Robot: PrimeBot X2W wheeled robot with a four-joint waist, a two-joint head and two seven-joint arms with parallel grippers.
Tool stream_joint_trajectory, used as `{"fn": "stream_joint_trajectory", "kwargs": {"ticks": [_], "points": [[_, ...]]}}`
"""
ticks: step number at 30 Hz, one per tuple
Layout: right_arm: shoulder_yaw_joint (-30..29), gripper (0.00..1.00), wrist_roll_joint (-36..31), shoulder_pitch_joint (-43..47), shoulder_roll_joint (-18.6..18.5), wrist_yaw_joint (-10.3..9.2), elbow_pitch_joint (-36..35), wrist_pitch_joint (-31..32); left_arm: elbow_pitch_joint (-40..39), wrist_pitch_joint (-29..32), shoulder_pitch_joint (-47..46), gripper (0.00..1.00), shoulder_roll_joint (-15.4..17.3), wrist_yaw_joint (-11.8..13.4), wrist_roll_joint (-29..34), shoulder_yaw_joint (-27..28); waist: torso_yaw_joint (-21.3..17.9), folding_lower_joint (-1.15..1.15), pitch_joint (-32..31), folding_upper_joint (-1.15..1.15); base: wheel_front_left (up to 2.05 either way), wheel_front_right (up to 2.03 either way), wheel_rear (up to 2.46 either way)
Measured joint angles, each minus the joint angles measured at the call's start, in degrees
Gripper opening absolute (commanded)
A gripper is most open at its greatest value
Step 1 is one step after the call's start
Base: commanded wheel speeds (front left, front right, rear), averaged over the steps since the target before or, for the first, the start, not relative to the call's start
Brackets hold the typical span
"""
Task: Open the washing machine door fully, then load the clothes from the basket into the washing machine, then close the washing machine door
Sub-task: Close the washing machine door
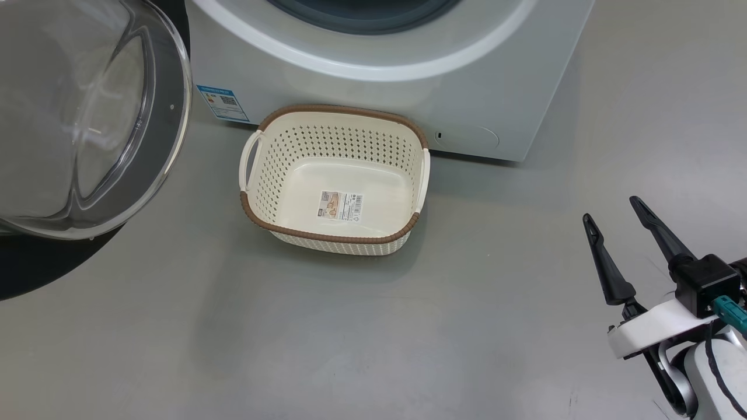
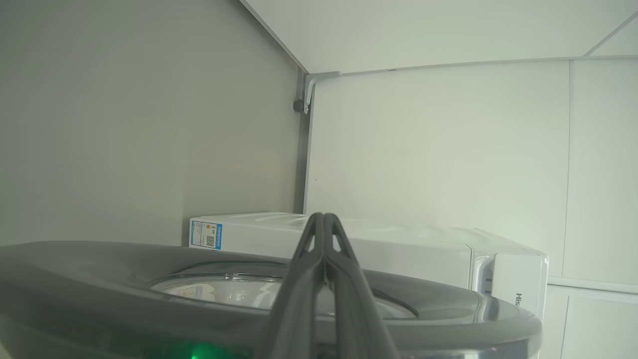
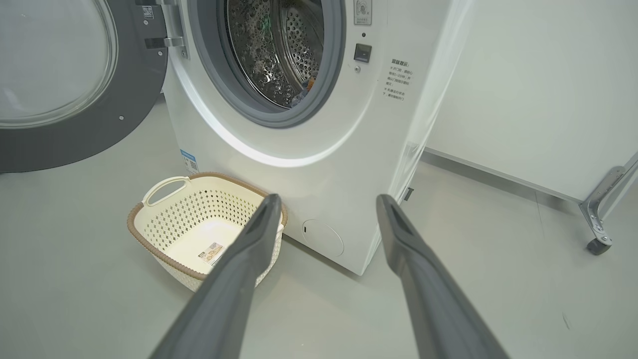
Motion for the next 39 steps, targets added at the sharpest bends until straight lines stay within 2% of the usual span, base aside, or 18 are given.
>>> {"fn": "stream_joint_trajectory", "kwargs": {"ticks": [10,21,30,39], "points": [[0.0,1.0,0.0,0.0,-0.4,0.0,0.3,0.0,0.0,4.9,0.0,0.0,-2.8,-4.4,-1.4,-1.5,1.0,0.0,-0.8,0.0,0.0,0.0,0.0],[-1.1,1.0,0.0,0.1,-0.5,0.0,0.3,0.0,-0.2,10.7,0.4,0.0,-5.6,-7.9,-3.0,-3.4,2.5,0.0,-1.7,0.0,0.0,0.0,0.0],[-0.4,1.0,0.0,0.1,-0.1,0.0,0.3,0.0,-1.4,15.1,2.0,0.0,-6.9,-9.7,-3.0,-5.5,3.8,0.0,-2.4,0.0,0.0,0.0,0.0],[-0.4,1.0,0.0,0.1,0.5,0.0,0.3,0.0,-2.8,17.1,2.5,0.0,-9.1,-10.3,-3.2,-6.1,4.1,0.0,-3.2,0.0,0.0,0.0,0.0]]}}
